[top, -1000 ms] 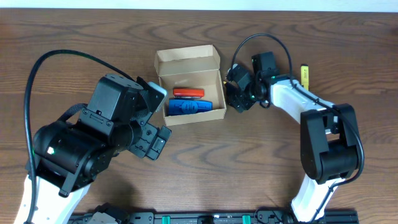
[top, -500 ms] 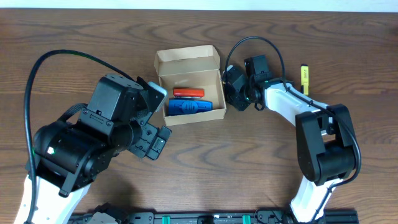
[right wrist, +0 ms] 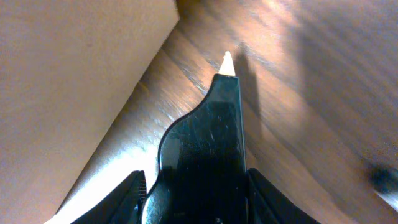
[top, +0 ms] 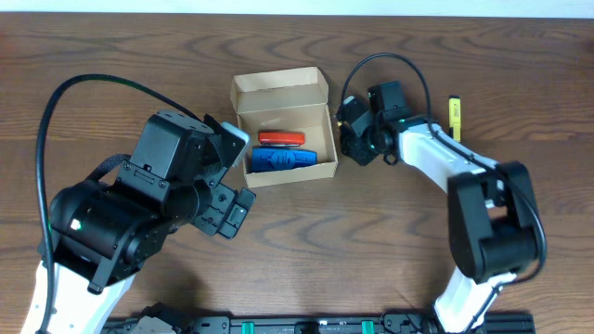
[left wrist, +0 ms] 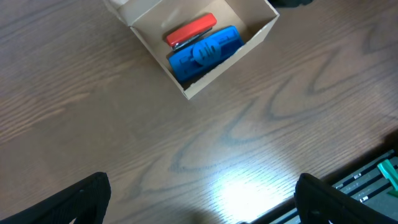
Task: Pack container
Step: 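Carry the black tape cutter into the box and release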
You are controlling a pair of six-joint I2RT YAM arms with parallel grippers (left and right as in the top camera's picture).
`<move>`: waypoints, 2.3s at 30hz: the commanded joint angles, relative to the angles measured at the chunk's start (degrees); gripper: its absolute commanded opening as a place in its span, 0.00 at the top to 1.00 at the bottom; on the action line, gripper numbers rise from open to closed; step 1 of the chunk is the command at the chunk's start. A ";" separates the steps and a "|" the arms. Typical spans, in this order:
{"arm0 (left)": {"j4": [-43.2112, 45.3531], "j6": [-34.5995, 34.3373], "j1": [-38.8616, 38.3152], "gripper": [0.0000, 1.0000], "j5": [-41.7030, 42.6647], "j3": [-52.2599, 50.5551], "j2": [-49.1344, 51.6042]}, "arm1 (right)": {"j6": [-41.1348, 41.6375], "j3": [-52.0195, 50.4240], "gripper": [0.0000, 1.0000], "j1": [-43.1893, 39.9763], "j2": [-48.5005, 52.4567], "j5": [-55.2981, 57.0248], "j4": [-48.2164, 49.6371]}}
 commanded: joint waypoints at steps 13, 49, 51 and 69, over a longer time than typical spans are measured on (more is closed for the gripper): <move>-0.11 -0.68 0.35 0.05 0.31 -0.17 0.11 | -0.02 2.54 0.68 7.98 -24.24 0.87 -0.22; -0.11 -0.68 0.35 0.05 0.31 -0.17 0.11 | -26.40 2.54 0.68 18.45 -3.54 -15.78 5.38; -0.11 -0.68 0.35 0.05 0.33 -0.17 0.11 | -26.77 2.54 0.67 18.43 -3.54 -15.78 5.40; -0.11 -0.68 0.35 0.05 0.31 -0.17 0.11 | -22.47 8.87 0.29 17.88 -12.00 -16.31 1.79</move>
